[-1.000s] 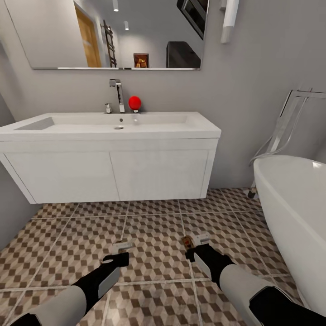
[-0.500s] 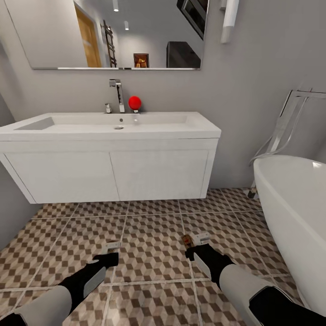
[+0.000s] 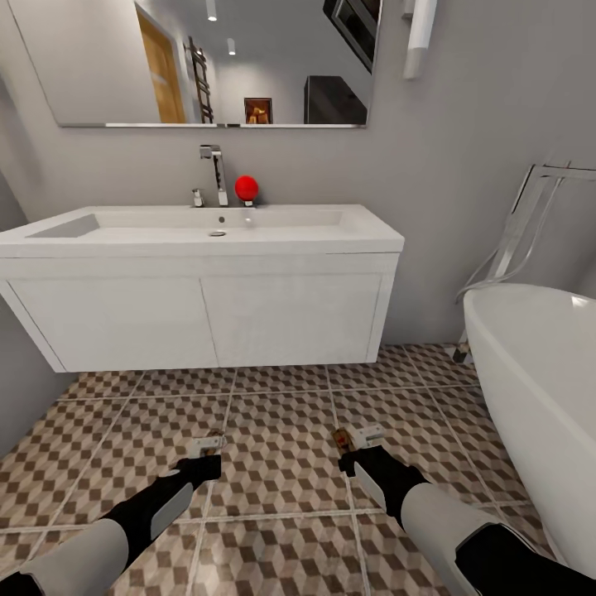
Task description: Take the four mousetraps from the cabinet in the bathroom and place them on the bathroom floor. Make sure all four end up on the same floor surface, and ensure that at least two of them are either under or directly next to the same bathroom sink.
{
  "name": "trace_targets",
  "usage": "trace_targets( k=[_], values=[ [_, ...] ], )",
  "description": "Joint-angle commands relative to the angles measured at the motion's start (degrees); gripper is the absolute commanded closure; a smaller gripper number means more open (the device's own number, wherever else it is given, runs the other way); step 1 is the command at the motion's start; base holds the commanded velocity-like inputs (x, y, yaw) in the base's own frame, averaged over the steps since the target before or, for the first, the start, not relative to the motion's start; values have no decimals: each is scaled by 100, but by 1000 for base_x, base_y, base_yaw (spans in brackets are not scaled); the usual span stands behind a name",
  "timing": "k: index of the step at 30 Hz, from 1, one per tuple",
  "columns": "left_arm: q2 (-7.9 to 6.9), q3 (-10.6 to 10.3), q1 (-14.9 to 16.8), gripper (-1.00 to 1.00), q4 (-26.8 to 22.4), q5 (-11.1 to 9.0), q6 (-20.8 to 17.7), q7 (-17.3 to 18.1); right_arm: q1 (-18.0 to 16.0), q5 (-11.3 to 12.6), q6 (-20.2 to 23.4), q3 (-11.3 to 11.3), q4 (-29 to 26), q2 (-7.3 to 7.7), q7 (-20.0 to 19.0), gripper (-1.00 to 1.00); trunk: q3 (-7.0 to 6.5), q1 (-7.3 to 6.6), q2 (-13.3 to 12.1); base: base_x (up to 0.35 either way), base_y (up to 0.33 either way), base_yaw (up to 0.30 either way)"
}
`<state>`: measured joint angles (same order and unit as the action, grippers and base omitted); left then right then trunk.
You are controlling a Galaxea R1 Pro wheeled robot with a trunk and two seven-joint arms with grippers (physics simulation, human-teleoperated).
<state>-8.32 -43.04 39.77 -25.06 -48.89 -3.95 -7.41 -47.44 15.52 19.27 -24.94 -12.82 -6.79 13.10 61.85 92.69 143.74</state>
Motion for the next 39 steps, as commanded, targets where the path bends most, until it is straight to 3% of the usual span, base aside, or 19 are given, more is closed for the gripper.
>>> trace_targets(
  k=[1, 8, 20, 39],
  values=[
    [-11, -47, 4, 100, -65, -24, -19, -51, -3, 77, 25, -46, -10, 2, 32, 100, 6, -1, 2, 0, 0, 0],
    [22, -43, 4, 100, -318, -20, -35, -106, -3, 74, 25, -46, -10, 2, 32, 100, 6, -1, 2, 0, 0, 0],
    [46, 7, 4, 100, -322, -90, -96, -152, -3, 74, 25, -46, -17, 3, 30, 100, 6, -1, 2, 0, 0, 0],
    [50, 10, 4, 100, -316, -75, -39, -448, -3, 76, 29, -46, -111, 39, 31, 100, 426, 48, 28, 0, 0, 0]
  ],
)
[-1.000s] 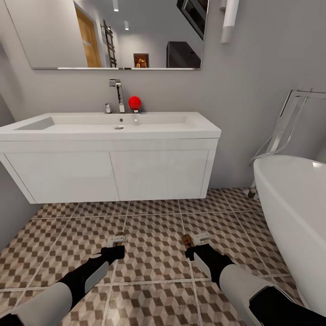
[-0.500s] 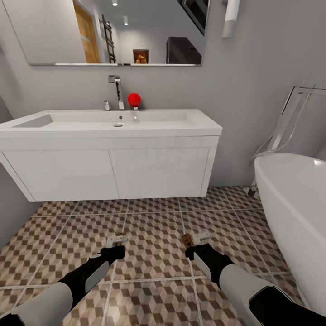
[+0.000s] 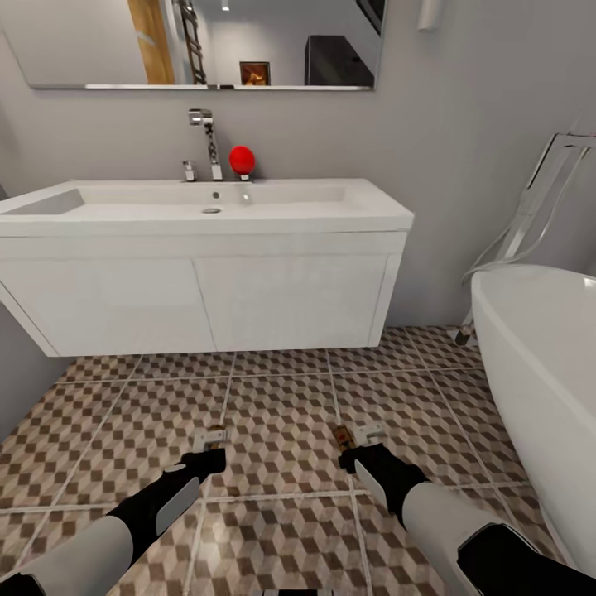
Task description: Take the four mousetraps from the cabinet in the bathroom and place them on the bathroom floor. Make sure all four end up on the same floor surface, and ensure that at least two of them are either under or directly next to the same bathroom sink.
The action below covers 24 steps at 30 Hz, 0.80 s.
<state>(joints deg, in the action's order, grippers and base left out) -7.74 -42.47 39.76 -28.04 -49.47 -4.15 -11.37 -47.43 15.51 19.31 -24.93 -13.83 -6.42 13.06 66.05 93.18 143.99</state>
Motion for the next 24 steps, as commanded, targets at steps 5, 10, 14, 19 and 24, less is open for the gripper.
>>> trace_targets(
  k=[5, 10, 14, 19, 24],
  values=[
    [-4, -50, 5, 100, -37, 9, -17, -99, -3, 80, 22, -47, -91, 94, 37, 100, 116, 11, 9, 0, 0, 0],
    [-1, -57, 5, 100, -42, 21, -16, -109, -3, 79, 21, -45, -139, 115, 39, 100, 227, 24, 16, 0, 0, 0],
    [-3, -59, 5, 100, -50, 24, -16, -111, -3, 76, 21, -46, -192, 115, 38, 100, 294, 32, 20, 0, 0, 0],
    [-6, -56, 5, 100, -52, 28, -16, -111, -3, 76, 21, -47, -210, 115, 38, 100, 294, 32, 20, 0, 0, 0],
    [-8, -54, 5, 100, -59, 26, -14, -106, -3, 75, 21, -47, -215, 115, 37, 100, 294, 32, 20, 0, 0, 0]
  ],
)
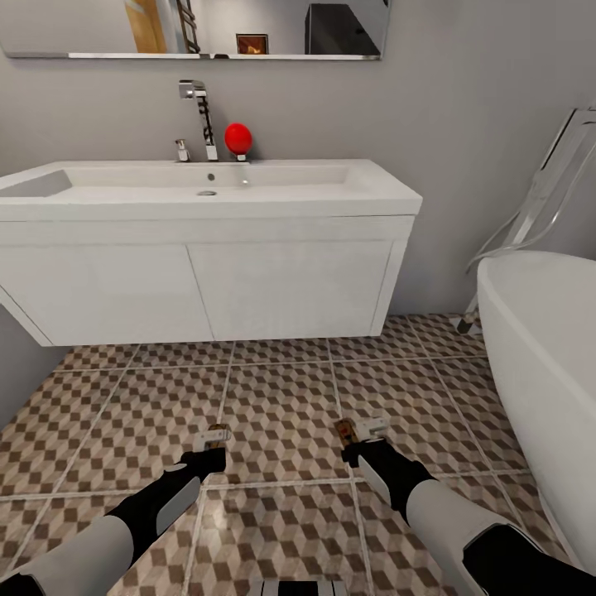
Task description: Take the four mousetraps from the cabinet in the bathroom and place them on the bathroom floor. Make sure all four end up on the same floor surface, and ensure that at least two of them are either under or directly next to the same bathroom sink.
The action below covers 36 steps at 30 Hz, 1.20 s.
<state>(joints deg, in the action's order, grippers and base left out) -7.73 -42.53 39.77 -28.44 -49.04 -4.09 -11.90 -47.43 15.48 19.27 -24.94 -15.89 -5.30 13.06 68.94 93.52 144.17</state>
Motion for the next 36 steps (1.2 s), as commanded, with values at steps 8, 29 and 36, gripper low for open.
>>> trace_targets(
  k=[8, 29, 36],
  values=[
    [-9, -50, 5, 100, -21, -11, -20, -41, -3, 78, 25, -46, -11, 3, 34, 100, 5, -1, 2, 0, 0, 0],
    [-10, -69, 5, 100, -22, -9, -7, -34, -3, 29, 33, -61, -39, -24, 30, 100, 5, -1, 2, 226, 0, 0],
    [-9, -71, 5, 100, -22, -9, -12, -31, -3, 33, 112, -56, -46, -51, 15, 100, 5, -1, 2, 90, 0, 14]
  ],
)
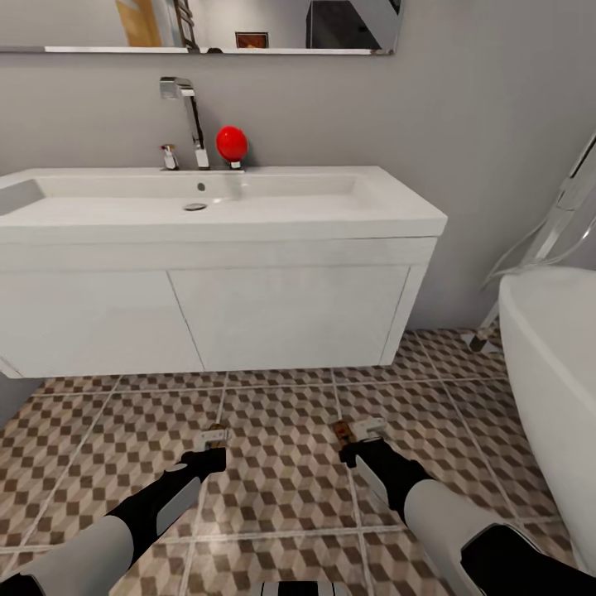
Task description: Take the four mousetraps from the cabinet in the bathroom and place them on the bathroom floor. Make sure all four end up on the same floor surface, and ensure that at least two of them are either under or directly next to the same bathroom sink.
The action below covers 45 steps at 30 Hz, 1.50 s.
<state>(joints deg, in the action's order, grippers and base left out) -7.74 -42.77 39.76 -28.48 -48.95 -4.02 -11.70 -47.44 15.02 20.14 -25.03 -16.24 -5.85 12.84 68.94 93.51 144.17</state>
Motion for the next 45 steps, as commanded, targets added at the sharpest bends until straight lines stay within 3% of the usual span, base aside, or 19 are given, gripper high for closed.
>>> trace_targets(
  k=[1, 16, 37, 45],
  values=[
    [-9, -47, 5, 100, -18, -18, -19, -52, -3, 79, 28, -46, -11, -1, 39, 100, 5, -1, 2, 11, 0, 150],
    [-8, -42, 5, 100, -18, -18, -19, -59, -3, 80, 34, -46, -11, -1, 36, 100, 5, -1, 2, 5, 0, 59],
    [-8, -39, 5, 100, -25, -18, -12, -60, -3, 92, 48, -54, -11, 18, 180, 100, 5, -1, 2, 225, 0, 0],
    [-8, -39, 5, 100, -18, -18, -11, -61, -3, 122, 713, -51, -2, 38, 177, 100, 5, -1, 2, 6, 0, 0]
  ],
)
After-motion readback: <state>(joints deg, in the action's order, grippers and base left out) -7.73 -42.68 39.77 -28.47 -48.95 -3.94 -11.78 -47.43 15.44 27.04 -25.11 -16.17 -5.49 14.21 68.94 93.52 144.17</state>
